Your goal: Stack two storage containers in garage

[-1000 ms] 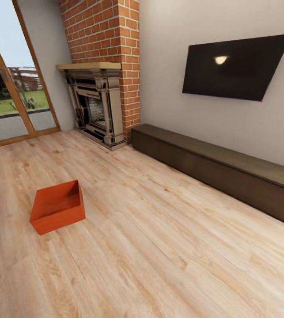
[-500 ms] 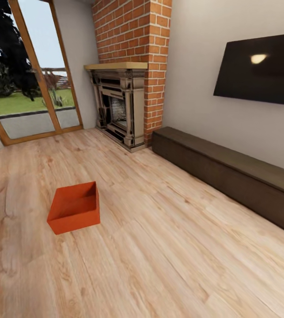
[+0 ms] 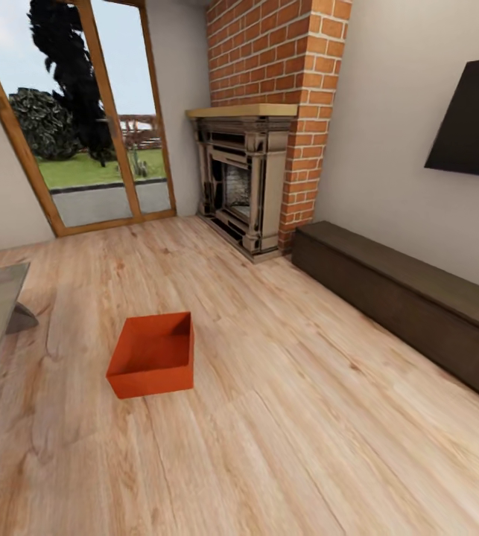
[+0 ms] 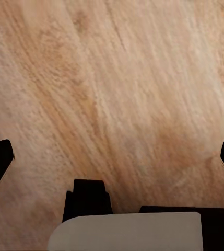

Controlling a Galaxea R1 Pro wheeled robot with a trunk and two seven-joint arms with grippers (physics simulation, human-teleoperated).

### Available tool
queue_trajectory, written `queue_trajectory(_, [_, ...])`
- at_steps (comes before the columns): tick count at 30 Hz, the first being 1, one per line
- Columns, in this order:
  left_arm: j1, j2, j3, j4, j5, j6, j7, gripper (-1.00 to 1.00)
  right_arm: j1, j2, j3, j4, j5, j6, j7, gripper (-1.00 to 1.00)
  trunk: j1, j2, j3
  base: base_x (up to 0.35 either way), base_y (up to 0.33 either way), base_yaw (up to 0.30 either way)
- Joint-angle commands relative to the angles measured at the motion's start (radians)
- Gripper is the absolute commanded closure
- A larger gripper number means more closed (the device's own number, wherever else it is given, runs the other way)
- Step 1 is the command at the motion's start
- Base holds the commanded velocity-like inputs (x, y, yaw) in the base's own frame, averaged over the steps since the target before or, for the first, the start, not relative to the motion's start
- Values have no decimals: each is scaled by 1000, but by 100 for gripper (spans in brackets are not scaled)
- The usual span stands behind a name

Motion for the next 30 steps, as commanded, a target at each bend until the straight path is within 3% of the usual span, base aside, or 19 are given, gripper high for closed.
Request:
queue_trajectory(1, [-1, 0, -8, 1, 10, -3, -4, -100, -1, 0, 9, 0, -10, -4, -5, -100, 0, 0, -1, 333, 0, 295])
queue_trajectory(11, [-1, 0, -8, 1, 10, -3, -4, -100, -1, 0, 9, 0, -10, -4, -5, -100, 0, 0, -1, 333, 15, 263])
queue_trajectory(30, [-1, 0, -8, 1, 10, -3, -4, -100, -1, 0, 9, 0, -11, -3, -4, -100, 0, 0, -1, 310, 163, 15])
